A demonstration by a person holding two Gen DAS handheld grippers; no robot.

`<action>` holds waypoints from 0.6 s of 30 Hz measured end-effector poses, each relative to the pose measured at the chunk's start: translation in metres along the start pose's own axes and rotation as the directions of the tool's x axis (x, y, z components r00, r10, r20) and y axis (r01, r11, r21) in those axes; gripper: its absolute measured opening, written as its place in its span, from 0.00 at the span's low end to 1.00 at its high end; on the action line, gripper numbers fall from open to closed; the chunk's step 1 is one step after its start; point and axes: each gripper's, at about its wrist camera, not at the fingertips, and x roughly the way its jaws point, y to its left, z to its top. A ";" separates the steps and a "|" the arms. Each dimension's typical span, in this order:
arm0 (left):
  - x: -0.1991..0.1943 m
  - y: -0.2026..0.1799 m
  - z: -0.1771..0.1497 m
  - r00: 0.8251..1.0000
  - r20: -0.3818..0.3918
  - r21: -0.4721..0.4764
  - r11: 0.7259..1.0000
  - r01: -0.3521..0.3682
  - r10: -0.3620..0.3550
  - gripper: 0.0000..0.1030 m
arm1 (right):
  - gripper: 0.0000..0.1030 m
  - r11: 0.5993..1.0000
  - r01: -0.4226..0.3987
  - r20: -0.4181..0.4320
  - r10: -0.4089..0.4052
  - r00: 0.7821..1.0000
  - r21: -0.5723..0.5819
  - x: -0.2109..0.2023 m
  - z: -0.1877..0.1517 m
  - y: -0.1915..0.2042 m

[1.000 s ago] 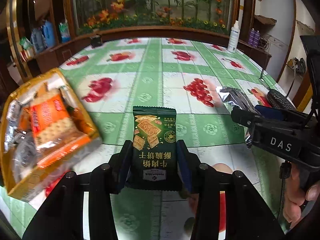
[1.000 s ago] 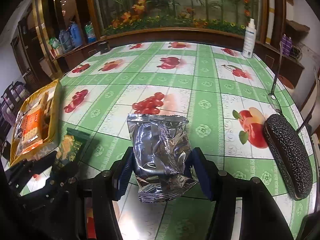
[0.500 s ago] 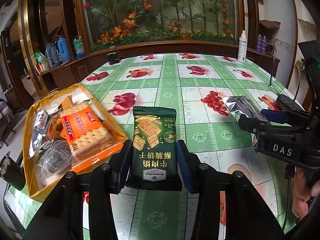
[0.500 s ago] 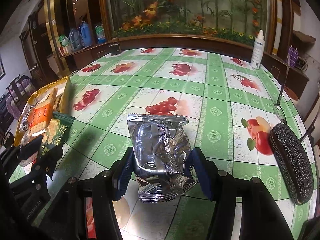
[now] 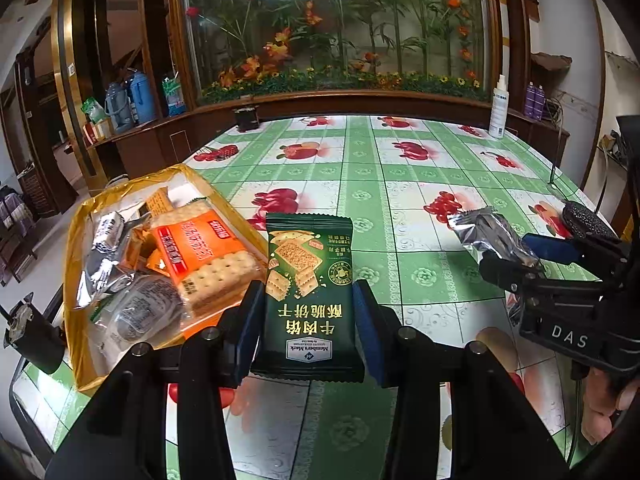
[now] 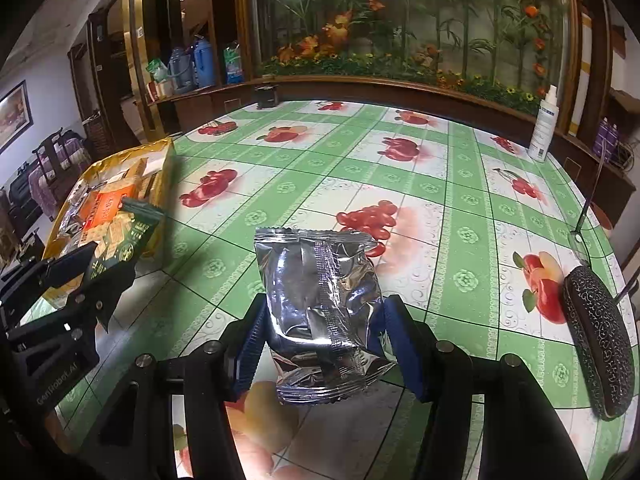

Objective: Organize snacks
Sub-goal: 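Carry the green packet and foil bag over the box with both grippers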

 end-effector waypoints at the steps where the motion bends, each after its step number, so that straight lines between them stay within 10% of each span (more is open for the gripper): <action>1: -0.001 0.001 0.000 1.000 0.004 -0.001 1.000 -0.004 0.004 0.41 | 0.58 1.000 -0.002 0.001 0.002 1.000 -0.003 0.000 0.000 0.001; 18: -0.011 0.018 -0.001 0.998 0.052 -0.014 0.999 -0.042 0.042 0.41 | 0.57 0.999 -0.046 0.009 0.046 0.999 -0.010 -0.004 -0.002 0.019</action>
